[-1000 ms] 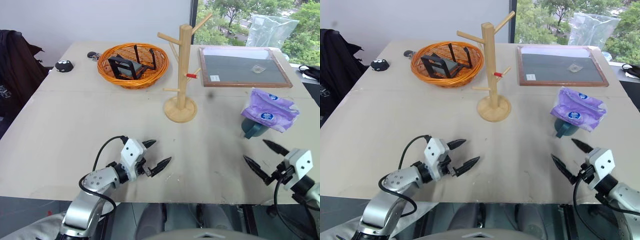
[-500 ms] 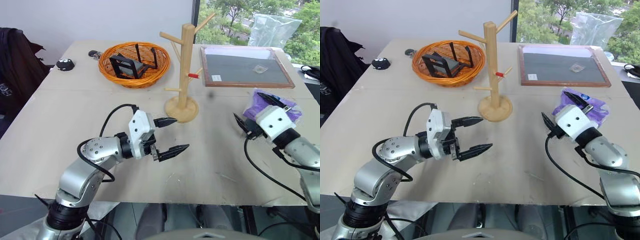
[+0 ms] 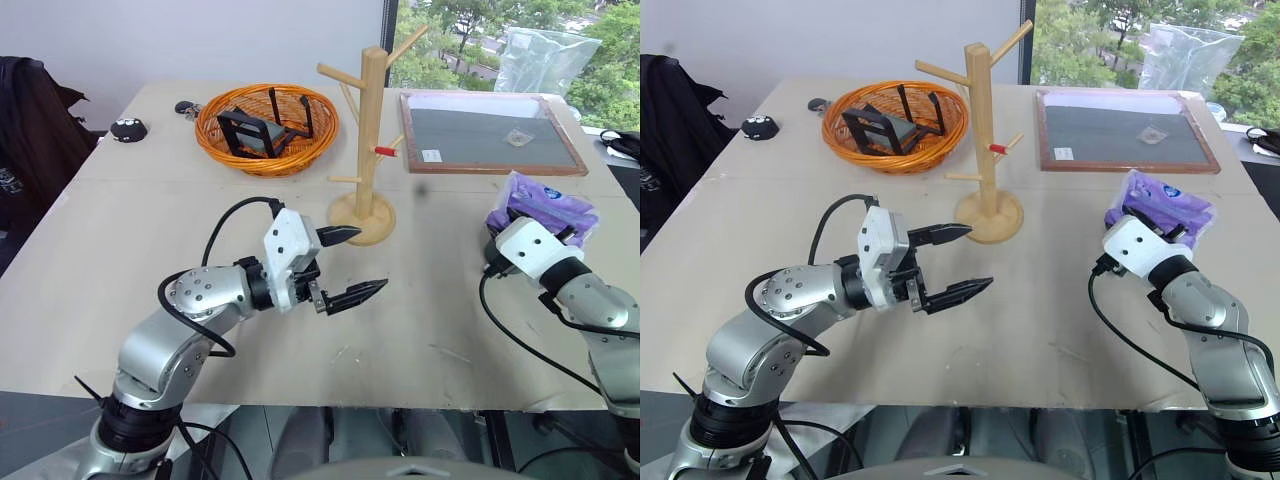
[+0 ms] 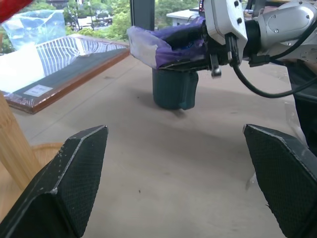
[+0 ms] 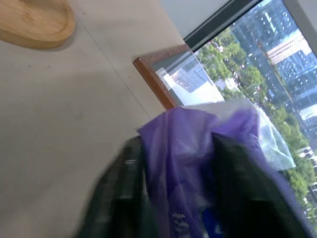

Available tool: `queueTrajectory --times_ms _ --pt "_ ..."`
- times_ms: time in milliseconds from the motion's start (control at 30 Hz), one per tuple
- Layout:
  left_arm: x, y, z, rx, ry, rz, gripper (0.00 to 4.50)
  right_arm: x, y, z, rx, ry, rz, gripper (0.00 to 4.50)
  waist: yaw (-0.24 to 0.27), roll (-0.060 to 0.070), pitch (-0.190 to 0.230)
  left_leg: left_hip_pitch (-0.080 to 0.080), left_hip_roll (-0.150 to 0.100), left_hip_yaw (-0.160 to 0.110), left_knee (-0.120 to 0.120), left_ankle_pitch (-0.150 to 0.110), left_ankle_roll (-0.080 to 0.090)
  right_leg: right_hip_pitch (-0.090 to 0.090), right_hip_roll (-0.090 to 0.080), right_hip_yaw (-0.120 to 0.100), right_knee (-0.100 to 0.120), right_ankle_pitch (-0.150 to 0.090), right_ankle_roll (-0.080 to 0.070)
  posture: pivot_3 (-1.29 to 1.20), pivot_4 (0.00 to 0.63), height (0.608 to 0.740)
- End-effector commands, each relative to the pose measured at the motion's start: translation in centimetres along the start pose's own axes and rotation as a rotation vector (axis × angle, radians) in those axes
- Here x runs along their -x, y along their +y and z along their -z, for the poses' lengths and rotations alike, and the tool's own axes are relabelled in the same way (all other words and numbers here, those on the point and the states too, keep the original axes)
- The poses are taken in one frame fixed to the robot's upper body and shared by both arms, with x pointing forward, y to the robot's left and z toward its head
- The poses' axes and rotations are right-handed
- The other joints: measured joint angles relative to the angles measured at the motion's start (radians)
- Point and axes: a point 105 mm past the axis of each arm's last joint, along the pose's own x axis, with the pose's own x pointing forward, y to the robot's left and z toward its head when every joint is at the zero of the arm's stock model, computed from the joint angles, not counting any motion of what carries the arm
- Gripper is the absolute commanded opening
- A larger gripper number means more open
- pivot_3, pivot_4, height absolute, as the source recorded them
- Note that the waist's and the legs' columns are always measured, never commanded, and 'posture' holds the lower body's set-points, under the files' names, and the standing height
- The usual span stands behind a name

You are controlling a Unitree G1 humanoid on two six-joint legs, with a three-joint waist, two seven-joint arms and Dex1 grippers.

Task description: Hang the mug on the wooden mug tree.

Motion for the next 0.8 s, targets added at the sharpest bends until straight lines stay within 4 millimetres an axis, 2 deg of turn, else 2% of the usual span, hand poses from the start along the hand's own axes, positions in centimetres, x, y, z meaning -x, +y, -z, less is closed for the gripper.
queueTrajectory --times_ms 33,200,400,500,567,633,800 --pt "-0.4 -0.8 -1.2 -0.035 -0.039 0.032 4.5 0.2 -1.3 -1.5 0.056 -0.063 0.051 0.03 0.0 0.0 0.0 0.0 0.0 0.0 0.0 0.0 0.0 0.0 0.0 0.0 0.0 0.0 0.0 0.0 0.15 0.737" --pt "-0.6 -0.5 -1.8 -0.036 -0.064 0.034 4.5 0.8 -2.0 -2.2 0.114 -0.092 0.085 0.03 0.0 0.0 0.0 0.0 0.0 0.0 0.0 0.0 0.0 0.0 0.0 0.0 0.0 0.0 0.0 0.0 0.15 0.737" --pt "-1.5 -0.8 -2.5 -0.025 -0.099 0.103 4.5 3.1 -6.3 -2.5 0.229 -0.064 0.253 0.03 0.004 0.0 0.0 0.0 0.0 0.0 0.0 0.0 0.0 0.0 0.0 0.0 0.0 0.0 0.0 0.0 0.15 0.737" --pt "-2.4 -1.2 -2.5 -0.022 -0.108 0.181 4.5 6.0 -9.1 -0.4 0.227 0.065 0.345 0.03 0.007 0.0 0.0 0.0 0.0 0.001 0.0 0.0 0.0 0.0 0.0 -0.001 0.0 0.0 0.0 0.0 0.15 0.737" --pt "-2.8 -1.3 -2.3 -0.039 -0.097 0.246 4.5 8.6 -9.9 2.7 0.136 0.193 0.392 0.03 0.006 0.0 0.0 0.0 -0.001 0.002 0.0 0.0 0.0 0.0 0.0 -0.001 0.0 0.0 0.0 0.0 0.15 0.737" --pt "-3.1 -1.3 -2.2 -0.055 -0.082 0.304 4.5 10.1 -9.1 5.1 0.027 0.274 0.401 0.03 0.023 0.0 0.0 -0.001 -0.001 0.002 0.0 0.0 0.0 0.001 0.0 -0.002 0.0 0.0 0.0 0.0 0.15 0.737" --pt "-3.1 -2.3 -1.1 -0.076 0.0 0.441 4.5 11.4 -4.5 9.0 -0.142 0.39 0.332 0.03 0.011 0.001 0.0 0.0 -0.001 0.004 0.0 0.0 0.0 0.001 0.0 0.0 0.0 0.0 0.0 0.0 0.15 0.737"
